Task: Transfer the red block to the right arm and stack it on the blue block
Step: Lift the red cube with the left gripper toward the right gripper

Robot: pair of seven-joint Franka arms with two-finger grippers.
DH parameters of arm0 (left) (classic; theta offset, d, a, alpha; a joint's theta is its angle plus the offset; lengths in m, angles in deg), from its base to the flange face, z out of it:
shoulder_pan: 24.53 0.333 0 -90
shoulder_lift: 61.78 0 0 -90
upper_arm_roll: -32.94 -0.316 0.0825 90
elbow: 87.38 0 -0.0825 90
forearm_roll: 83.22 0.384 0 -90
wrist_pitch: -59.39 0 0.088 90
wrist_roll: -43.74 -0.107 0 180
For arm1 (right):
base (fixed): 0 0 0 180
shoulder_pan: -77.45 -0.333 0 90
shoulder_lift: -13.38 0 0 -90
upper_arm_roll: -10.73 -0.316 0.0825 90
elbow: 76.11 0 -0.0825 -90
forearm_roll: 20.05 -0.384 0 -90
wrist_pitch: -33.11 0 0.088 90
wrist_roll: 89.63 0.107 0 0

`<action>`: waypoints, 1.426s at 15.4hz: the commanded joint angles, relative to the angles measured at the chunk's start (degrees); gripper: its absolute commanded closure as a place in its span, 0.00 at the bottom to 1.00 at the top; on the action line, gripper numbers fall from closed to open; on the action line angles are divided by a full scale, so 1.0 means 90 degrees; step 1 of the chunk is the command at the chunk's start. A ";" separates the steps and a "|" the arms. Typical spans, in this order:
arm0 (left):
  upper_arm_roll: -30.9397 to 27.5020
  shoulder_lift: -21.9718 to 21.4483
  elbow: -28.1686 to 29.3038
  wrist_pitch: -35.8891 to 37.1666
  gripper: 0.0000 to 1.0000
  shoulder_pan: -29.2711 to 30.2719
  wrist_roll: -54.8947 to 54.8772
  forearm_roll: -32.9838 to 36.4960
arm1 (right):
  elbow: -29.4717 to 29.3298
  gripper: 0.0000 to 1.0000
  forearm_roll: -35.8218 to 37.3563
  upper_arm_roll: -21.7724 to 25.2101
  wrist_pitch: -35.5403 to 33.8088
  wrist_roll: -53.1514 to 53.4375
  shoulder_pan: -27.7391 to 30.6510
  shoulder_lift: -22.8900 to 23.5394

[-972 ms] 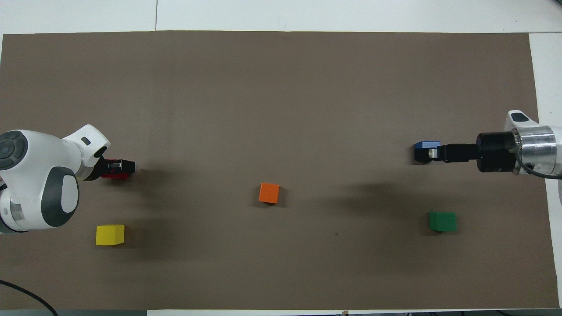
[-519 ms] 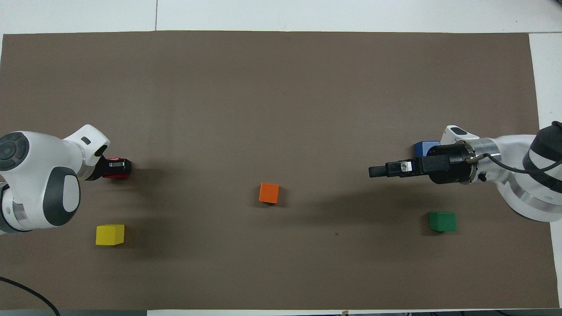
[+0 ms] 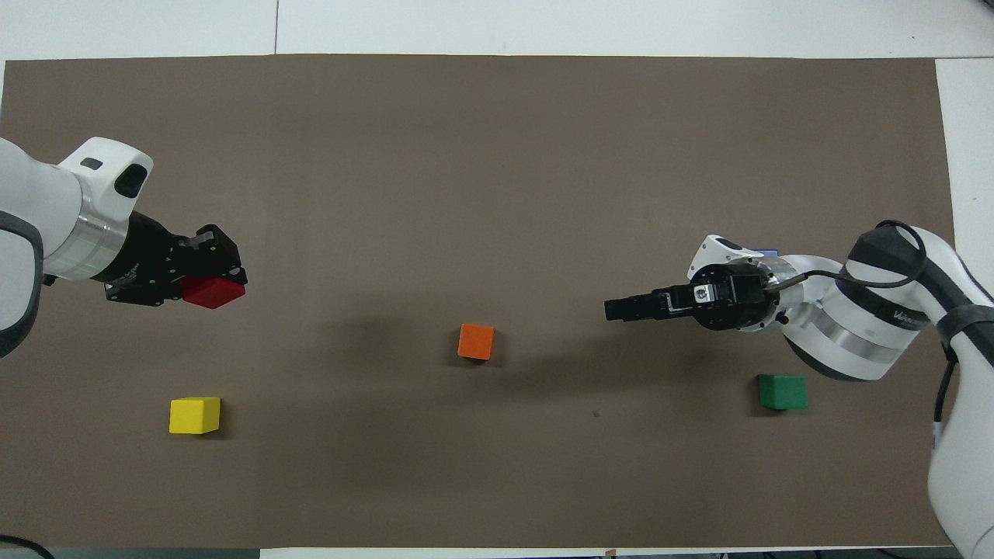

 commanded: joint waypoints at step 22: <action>0.1777 -0.1079 0.0153 -0.2172 1.00 -0.0933 0.9955 -0.2262 | 0.0092 0.00 -0.3185 -0.0033 -0.0528 -0.0483 -0.2397 0.0931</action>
